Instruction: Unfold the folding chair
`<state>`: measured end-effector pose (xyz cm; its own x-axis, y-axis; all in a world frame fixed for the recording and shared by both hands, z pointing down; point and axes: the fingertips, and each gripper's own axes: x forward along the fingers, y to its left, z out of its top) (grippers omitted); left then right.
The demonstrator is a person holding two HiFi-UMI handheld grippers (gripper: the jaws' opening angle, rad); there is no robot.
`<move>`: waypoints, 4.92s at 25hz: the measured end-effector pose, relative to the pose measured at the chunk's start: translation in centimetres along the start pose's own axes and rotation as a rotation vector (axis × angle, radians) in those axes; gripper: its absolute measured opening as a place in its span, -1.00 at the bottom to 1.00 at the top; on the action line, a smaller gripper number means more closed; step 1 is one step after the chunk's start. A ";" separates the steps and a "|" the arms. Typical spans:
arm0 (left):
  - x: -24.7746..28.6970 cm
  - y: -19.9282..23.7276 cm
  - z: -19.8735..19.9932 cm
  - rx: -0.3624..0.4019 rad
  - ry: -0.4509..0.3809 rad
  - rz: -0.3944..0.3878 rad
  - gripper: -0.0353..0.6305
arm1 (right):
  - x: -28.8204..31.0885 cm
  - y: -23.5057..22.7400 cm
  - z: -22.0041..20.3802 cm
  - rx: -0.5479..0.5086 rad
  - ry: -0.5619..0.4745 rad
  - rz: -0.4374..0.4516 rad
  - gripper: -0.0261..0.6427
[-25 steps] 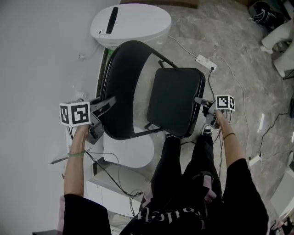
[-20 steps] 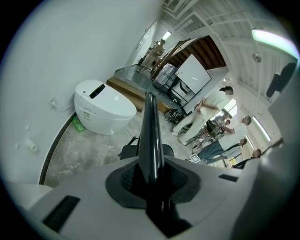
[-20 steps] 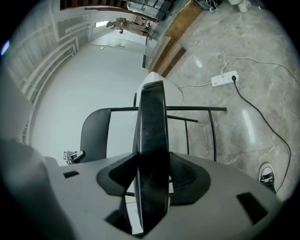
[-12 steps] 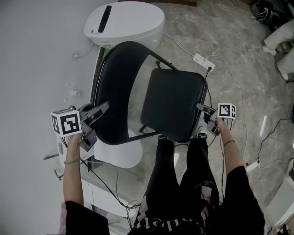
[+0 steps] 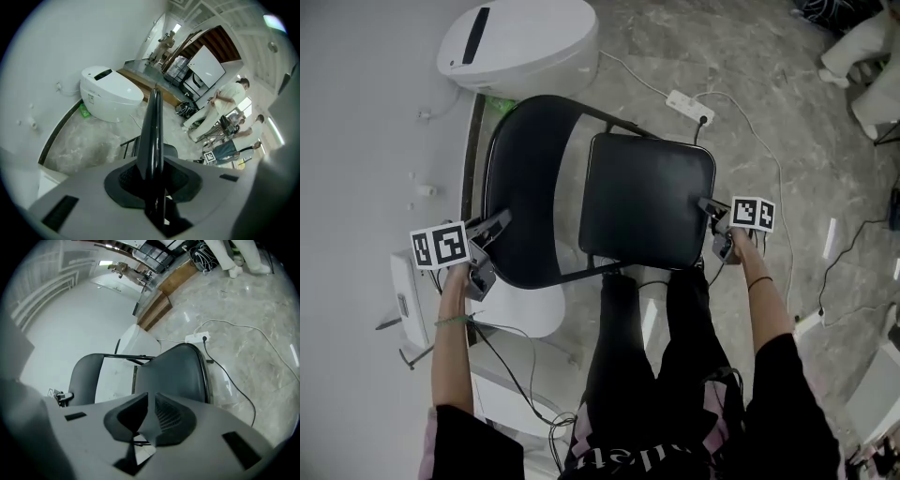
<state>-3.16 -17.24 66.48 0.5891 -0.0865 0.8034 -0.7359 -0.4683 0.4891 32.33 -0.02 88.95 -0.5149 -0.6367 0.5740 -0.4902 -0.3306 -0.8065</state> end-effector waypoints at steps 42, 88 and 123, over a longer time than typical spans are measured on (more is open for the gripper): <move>-8.9 -5.5 0.4 -0.015 -0.221 0.264 -0.55 | -14.8 12.6 -2.4 -0.316 -0.006 -0.002 -0.75; -19.4 -30.0 -31.6 -0.192 -0.708 -0.051 -0.73 | -27.6 34.3 -24.7 -0.610 -0.094 0.211 -0.75; -16.1 -46.8 -46.3 -0.163 -0.665 -0.120 -0.83 | -45.1 31.1 -40.0 -0.719 -0.055 0.299 -0.76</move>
<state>6.34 46.82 46.39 0.7109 -0.5870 0.3873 -0.6627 -0.3750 0.6482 12.22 46.25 43.65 -0.6706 -0.6674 0.3238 -0.6813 0.3813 -0.6249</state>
